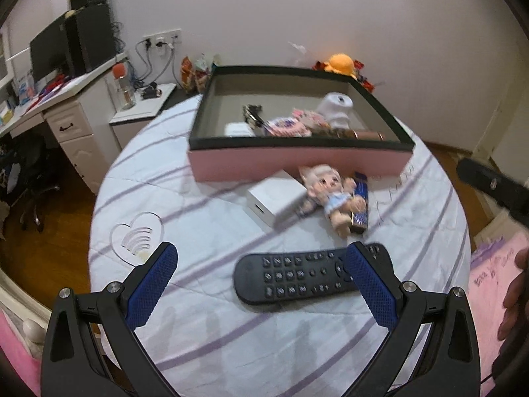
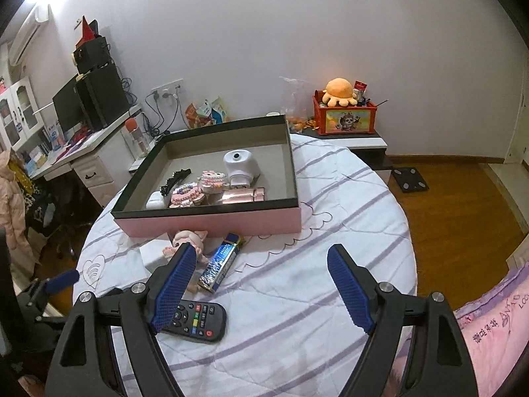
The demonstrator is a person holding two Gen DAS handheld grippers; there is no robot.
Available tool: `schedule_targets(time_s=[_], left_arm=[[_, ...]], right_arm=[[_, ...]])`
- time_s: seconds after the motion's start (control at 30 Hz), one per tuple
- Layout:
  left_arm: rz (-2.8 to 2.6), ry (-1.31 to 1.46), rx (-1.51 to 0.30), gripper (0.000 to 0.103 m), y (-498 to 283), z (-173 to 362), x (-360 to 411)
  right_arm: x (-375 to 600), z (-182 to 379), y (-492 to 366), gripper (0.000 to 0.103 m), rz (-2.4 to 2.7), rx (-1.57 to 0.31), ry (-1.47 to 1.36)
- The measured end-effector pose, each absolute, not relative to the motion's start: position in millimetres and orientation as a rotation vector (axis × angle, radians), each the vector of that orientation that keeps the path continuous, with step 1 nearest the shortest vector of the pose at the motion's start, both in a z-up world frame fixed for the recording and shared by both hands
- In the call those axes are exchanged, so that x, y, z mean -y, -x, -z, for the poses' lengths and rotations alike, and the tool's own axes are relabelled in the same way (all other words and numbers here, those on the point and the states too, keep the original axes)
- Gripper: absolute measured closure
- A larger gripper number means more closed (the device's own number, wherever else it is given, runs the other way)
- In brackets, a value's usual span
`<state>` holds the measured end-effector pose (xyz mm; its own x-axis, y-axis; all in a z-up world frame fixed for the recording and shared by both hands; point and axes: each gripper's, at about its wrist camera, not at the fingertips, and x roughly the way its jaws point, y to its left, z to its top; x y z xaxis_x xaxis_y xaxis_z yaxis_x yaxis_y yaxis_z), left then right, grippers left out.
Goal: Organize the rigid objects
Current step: 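Reach the left gripper to the black remote and grasp its end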
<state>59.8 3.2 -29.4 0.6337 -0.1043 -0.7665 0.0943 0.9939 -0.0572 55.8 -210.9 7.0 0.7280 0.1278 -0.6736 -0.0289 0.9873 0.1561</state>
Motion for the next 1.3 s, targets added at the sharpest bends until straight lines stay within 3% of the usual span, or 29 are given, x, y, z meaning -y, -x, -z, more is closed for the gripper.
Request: schedule_targets(time_s=[0.5,0.83,0.93,1.3], left_arm=[[0.328,-0.128,-0.968,0.000,-96.5,70.4,16.8],[0.499,-0.203,-1.035,0.001,-75.3,83.8,39.8],[0.499,-0.310,-0.993,0.001,-59.7,87.0,55.9],[0.501,-0.305,-0.970,0.002,-78.1,85.2,70.7]], right_arm=[[213.8,-0.8,-56.6,0.020,-0.059,-0.774,-0.142],[212.5,-0.6,-57.2,0.020,-0.055,-0.776,-0.134],[213.4,-1.0,-54.4,0.020,-0.053,-0.772,-0.136],[222.1,-4.0,-50.4,0.020,-0.033,-0.763,-0.148]])
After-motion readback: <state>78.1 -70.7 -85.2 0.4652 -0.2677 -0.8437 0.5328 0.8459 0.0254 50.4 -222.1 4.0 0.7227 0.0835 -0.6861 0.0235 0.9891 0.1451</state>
